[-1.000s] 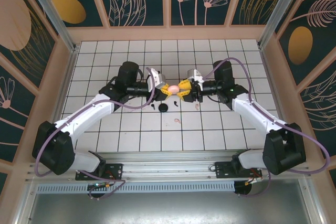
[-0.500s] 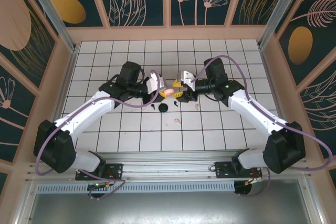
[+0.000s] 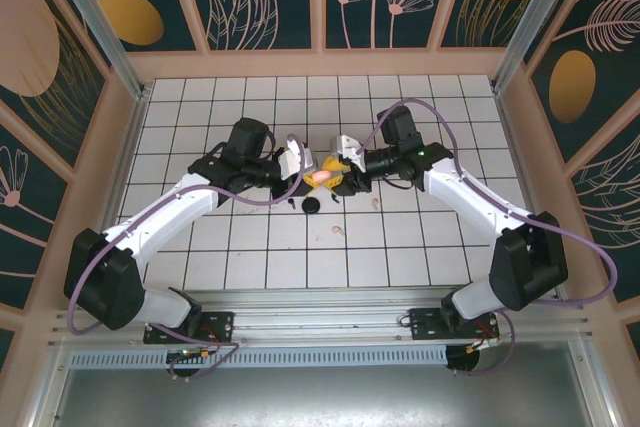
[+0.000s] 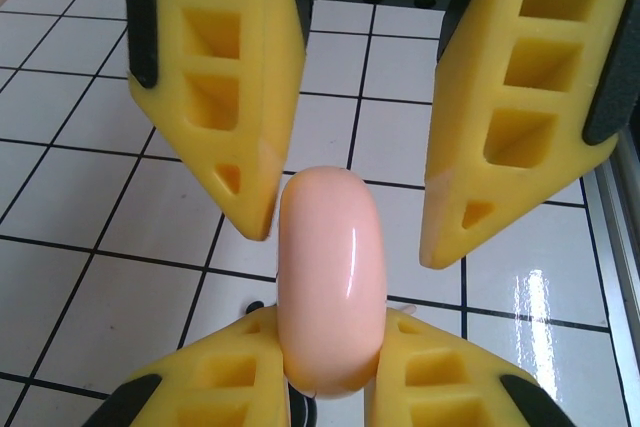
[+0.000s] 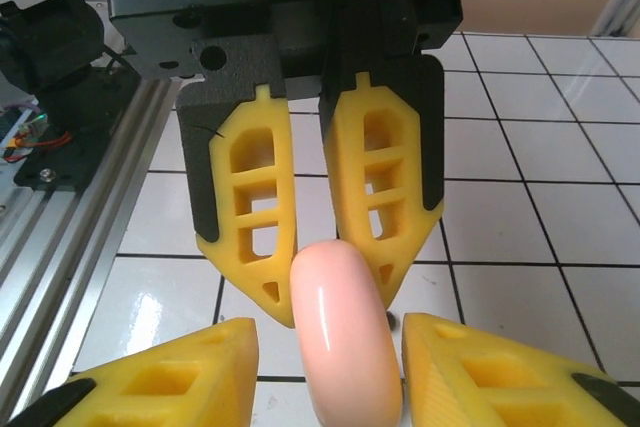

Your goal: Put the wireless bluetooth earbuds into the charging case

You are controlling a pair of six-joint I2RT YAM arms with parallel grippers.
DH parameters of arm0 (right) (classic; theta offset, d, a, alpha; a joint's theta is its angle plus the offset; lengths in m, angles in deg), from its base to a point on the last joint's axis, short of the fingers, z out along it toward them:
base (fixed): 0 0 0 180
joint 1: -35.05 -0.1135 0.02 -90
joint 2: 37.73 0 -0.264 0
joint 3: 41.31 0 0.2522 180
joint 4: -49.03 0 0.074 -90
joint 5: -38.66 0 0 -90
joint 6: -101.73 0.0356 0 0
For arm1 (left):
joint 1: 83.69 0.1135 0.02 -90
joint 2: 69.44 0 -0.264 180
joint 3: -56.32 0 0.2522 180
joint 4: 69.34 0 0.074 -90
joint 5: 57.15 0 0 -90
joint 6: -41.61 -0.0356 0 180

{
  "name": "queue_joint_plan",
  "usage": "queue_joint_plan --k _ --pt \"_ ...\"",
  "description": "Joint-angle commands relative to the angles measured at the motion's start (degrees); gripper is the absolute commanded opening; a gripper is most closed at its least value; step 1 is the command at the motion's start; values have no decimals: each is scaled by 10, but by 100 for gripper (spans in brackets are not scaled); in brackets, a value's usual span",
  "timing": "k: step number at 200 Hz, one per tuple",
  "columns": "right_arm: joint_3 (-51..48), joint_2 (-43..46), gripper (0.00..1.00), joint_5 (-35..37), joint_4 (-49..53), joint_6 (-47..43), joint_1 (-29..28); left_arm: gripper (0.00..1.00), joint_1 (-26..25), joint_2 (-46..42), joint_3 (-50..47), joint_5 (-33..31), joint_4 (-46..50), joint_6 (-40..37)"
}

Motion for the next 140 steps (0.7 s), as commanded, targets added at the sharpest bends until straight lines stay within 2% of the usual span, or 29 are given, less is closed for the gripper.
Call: queue_joint_plan --k 1,52,57,73,92,116,140 --pt "24 -10 39 -26 23 -15 -4 16 -1 0 11 23 1 -9" --pt "26 -13 24 -31 31 -23 -4 17 -1 -4 8 28 -4 -4" --pt "26 -13 23 -32 31 -24 -3 19 -1 -5 7 29 -6 -3" --pt "25 -10 17 -44 37 -34 4 33 -1 -10 -1 33 -24 5" --pt "17 2 17 -75 33 -34 24 44 -1 -21 -24 47 -65 20" --pt "-16 35 17 -110 -17 -1 47 52 -1 -33 -57 71 -139 51" --pt "-43 56 17 -137 -56 29 61 52 -1 -30 -75 99 -179 80"
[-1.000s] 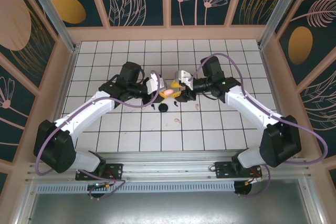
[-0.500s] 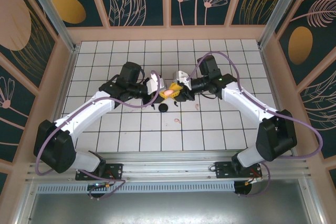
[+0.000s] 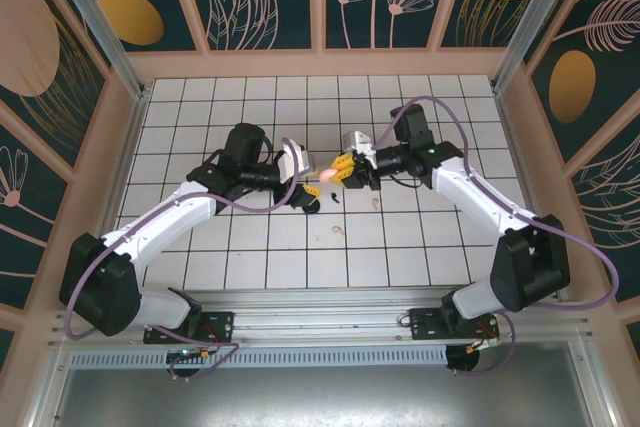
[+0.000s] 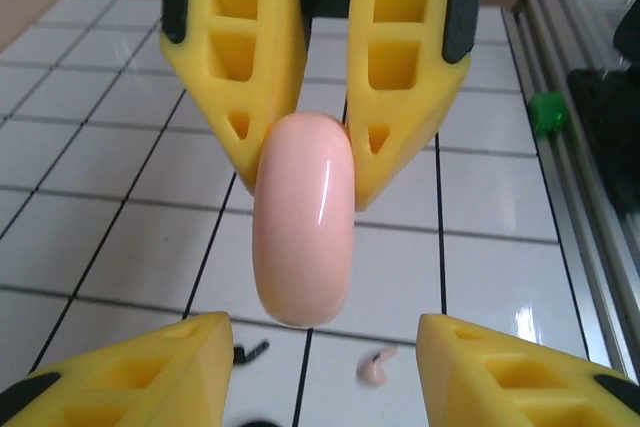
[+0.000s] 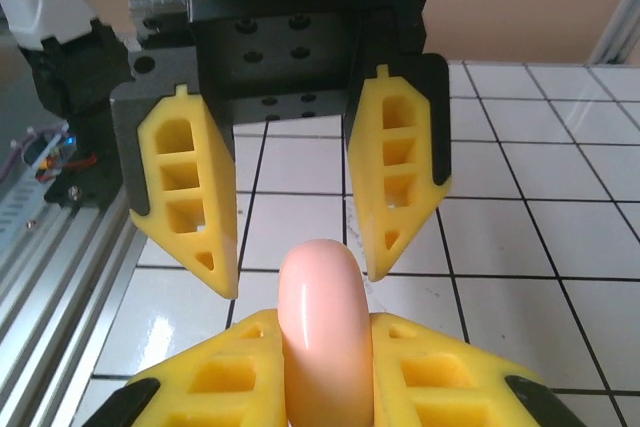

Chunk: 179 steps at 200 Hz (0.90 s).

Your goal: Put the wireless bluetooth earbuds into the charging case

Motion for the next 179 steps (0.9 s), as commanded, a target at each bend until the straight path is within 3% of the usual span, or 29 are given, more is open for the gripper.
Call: queue_joint_plan --k 1,50,148,179 --pt "-23 35 17 -60 -52 36 10 52 -1 -9 -19 49 -78 38" --pt "-38 32 17 -84 -99 74 11 51 -1 -12 -27 72 -117 66" --pt "-35 15 17 -82 -113 84 3 39 -1 -10 -26 84 -134 88" --pt "-35 13 17 -79 -114 84 0 39 -1 -9 -26 84 -133 88"
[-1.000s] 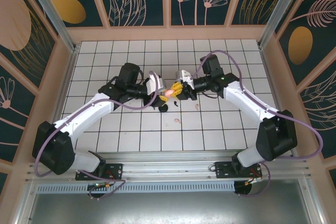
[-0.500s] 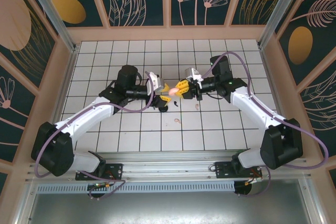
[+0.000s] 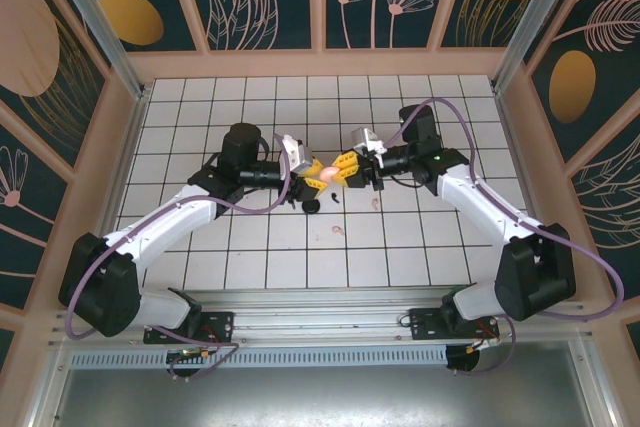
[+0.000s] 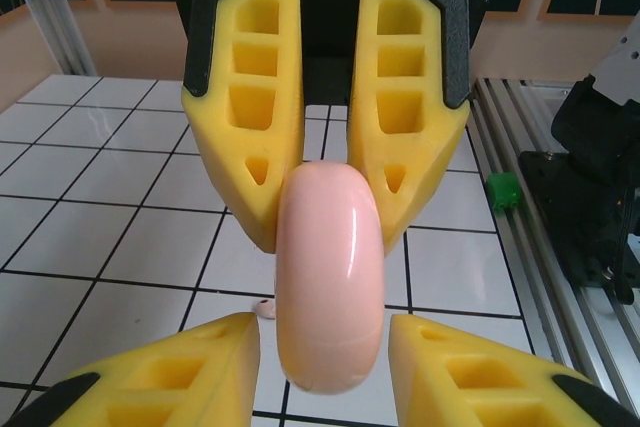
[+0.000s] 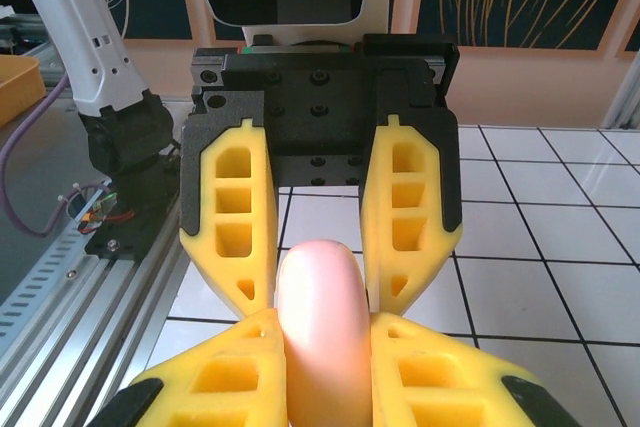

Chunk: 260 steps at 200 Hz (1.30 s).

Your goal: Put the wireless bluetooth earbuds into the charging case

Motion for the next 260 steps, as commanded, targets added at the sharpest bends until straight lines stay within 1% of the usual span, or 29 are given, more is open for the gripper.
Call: queue_joint_plan --k 1,17,40,84,96,111,133,163,199,236,260 --pt "-5 -7 17 -10 -20 9 -6 39 -1 -7 -4 16 -18 7" --pt "-5 -7 17 -9 -21 11 -7 37 -1 -7 -2 15 -18 8" --pt "-5 -8 17 -7 -23 12 -9 30 -1 -7 -1 16 -17 9" --pt "-5 -9 17 -2 -23 14 -11 20 -1 -8 0 14 -11 6" --pt "-5 -9 20 2 -28 20 -11 20 -1 -9 -1 12 -7 3" --pt "-6 -8 30 12 -41 35 -10 19 -1 -9 2 7 3 -4" --pt "-13 -2 35 30 -74 64 -6 19 -2 -9 5 1 21 -18" --pt "-18 2 37 52 -104 93 1 19 -2 -8 8 -4 37 -30" --pt "-19 6 39 51 -128 118 9 19 -2 -5 7 -10 46 -38" --pt "-21 4 40 66 -136 137 14 19 -1 -6 6 -11 44 -39" --pt "-22 8 41 64 -135 150 18 19 -2 -5 2 -13 37 -35"
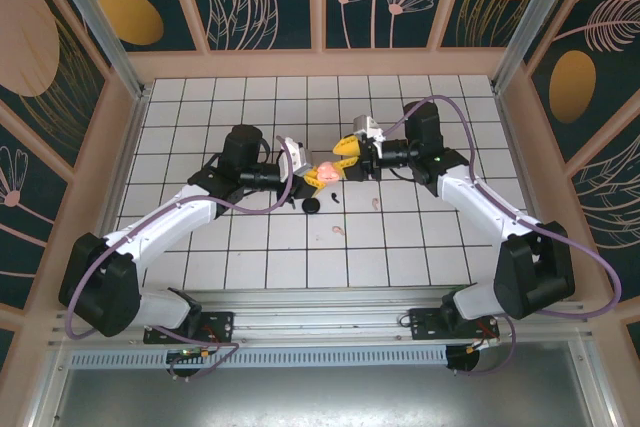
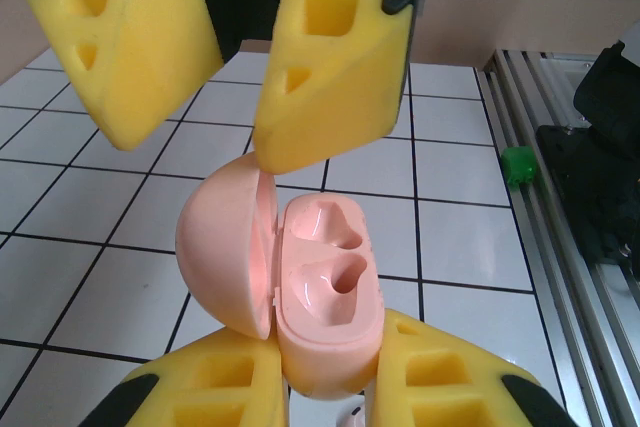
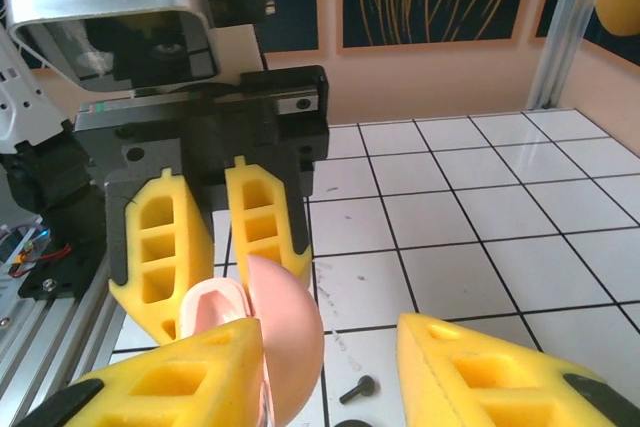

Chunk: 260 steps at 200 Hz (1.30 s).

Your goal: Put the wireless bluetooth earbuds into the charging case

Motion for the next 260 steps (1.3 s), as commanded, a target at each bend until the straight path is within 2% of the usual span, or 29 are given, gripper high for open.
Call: queue_joint_plan --k 1,28,61,82,103,140,178,220,260 --pt "-7 12 41 5 -19 25 7 19 -3 -5 1 15 -1 -12" --pt "-6 27 43 -2 -13 56 16 19 -3 -1 -13 -2 -28 1" --pt "19 38 43 49 64 120 41 19 -3 15 -40 -26 -73 24" --pt "43 32 43 126 148 149 55 18 -3 27 -53 -35 -95 37" --pt "71 10 41 250 244 162 55 18 -3 36 -69 -41 -114 47" --pt "125 -81 40 384 387 197 55 17 -3 35 -101 -56 -158 83" --pt "155 -180 36 429 447 268 53 17 -2 26 -123 -73 -171 100" --pt "173 -239 36 488 460 324 39 17 -2 25 -124 -78 -165 100" --pt "192 -287 35 515 481 348 21 17 -2 27 -121 -79 -162 101"
